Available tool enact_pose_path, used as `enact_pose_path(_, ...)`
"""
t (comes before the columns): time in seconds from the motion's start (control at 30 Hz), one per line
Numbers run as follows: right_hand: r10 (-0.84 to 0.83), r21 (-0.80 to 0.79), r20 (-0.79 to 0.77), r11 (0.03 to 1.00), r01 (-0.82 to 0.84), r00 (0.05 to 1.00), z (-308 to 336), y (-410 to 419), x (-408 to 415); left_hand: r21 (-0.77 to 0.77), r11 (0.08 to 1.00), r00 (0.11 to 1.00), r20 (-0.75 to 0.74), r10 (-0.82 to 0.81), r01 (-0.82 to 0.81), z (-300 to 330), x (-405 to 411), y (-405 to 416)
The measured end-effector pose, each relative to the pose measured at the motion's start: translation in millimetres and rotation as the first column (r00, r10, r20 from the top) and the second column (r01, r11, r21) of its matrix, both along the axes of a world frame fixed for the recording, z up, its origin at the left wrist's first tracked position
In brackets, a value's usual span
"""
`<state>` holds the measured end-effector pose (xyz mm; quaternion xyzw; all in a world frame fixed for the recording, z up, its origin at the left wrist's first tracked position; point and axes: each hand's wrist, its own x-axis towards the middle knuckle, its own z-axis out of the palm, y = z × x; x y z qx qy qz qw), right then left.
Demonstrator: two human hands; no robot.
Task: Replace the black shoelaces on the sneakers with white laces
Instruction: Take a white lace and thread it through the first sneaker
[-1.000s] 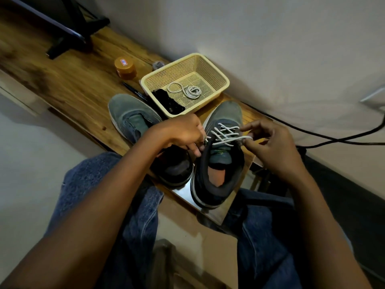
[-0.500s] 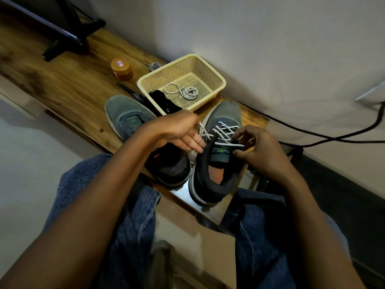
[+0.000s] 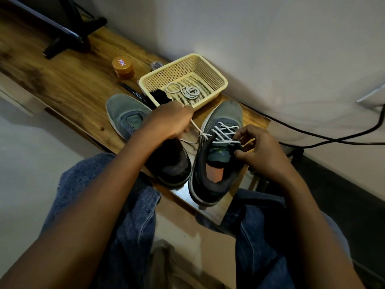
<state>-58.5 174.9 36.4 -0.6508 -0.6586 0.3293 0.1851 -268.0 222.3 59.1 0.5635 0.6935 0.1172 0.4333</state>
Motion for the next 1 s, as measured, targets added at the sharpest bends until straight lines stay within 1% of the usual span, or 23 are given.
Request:
enact_pose_path(0.07,0.001,0.004,0.001,1.0,-0.001,1.0,-1,0,0,0.116,0.991,0.983,-0.177,-0.046,0.067,-3,1,-1)
enact_pose_path(0.1,-0.001,0.003,-0.004,1.0,0.001,1.0,-1,1,0,0.177,0.981,0.975,-0.217,-0.043,0.083,-4,2,-2)
enact_pose_path(0.17,-0.003,0.001,-0.011,1.0,0.003,1.0,-2,1,-1,0.302,0.946,0.968,-0.248,-0.046,0.122,-6,6,-4)
enact_pose_path(0.2,-0.003,0.005,-0.01,1.0,0.003,1.0,-2,1,-1,0.331,0.928,0.959,-0.27,-0.082,0.172,-6,8,-4)
enact_pose_path(0.23,-0.002,0.01,-0.008,1.0,0.002,1.0,-2,2,-2,0.314,0.918,0.94,-0.311,-0.143,0.243,-8,10,-3)
enact_pose_path(0.27,-0.001,0.011,-0.009,1.0,0.001,1.0,-2,2,-2,0.256,0.91,0.904,-0.365,-0.222,0.327,-9,11,-3)
enact_pose_path(0.33,0.0,0.008,-0.012,1.0,0.0,1.0,-3,2,-1,0.099,0.883,0.815,-0.443,-0.374,0.459,-13,13,-4)
enact_pose_path(0.37,0.001,0.007,-0.011,1.0,-0.001,1.0,-3,2,-1,0.055,0.872,0.793,-0.446,-0.414,0.487,-15,15,-5)
enact_pose_path(0.4,0.002,0.007,-0.009,1.0,-0.002,1.0,-3,2,-1,0.051,0.871,0.798,-0.429,-0.422,0.488,-16,15,-5)
enact_pose_path(0.53,0.004,0.011,-0.004,1.0,-0.004,1.0,-2,1,-2,0.154,0.925,0.912,-0.287,-0.293,0.346,-15,18,-2)
enact_pose_path(0.57,0.004,0.011,-0.009,1.0,-0.004,1.0,-2,1,-2,0.173,0.939,0.942,-0.217,-0.257,0.296,-14,18,0)
enact_pose_path(0.6,0.006,0.009,-0.012,1.0,-0.006,1.0,-3,1,-1,0.185,0.953,0.969,-0.093,-0.227,0.241,-12,18,0)
enact_pose_path(0.63,0.009,0.007,-0.011,1.0,-0.009,1.0,-3,2,-1,0.194,0.965,0.978,0.072,-0.196,0.179,-9,19,0)
enact_pose_path(0.67,0.015,0.007,-0.01,1.0,-0.015,1.0,-3,2,0,0.196,0.974,0.958,0.239,-0.16,0.114,-5,20,-1)
enact_pose_path(0.7,0.02,0.014,-0.007,1.0,-0.02,1.0,-4,1,-1,0.197,0.978,0.921,0.366,-0.134,0.064,-2,21,-2)
enact_pose_path(0.73,0.024,0.032,-0.002,0.999,-0.024,1.0,-3,1,-1,0.203,0.979,0.883,0.452,-0.126,0.035,0,22,-2)
enact_pose_path(0.8,0.008,0.094,-0.02,0.996,-0.006,1.0,0,0,-4,0.216,0.976,0.808,0.572,-0.141,0.017,1,26,-2)
enact_pose_path(0.87,-0.03,0.147,-0.117,0.988,0.048,0.993,6,-1,-9,0.219,0.975,0.762,0.624,-0.176,0.046,-1,31,-2)
enact_pose_path(1.0,-0.072,0.164,-0.342,0.977,0.135,0.937,15,-3,-15,0.218,0.971,0.725,0.652,-0.219,0.097,-2,40,-7)
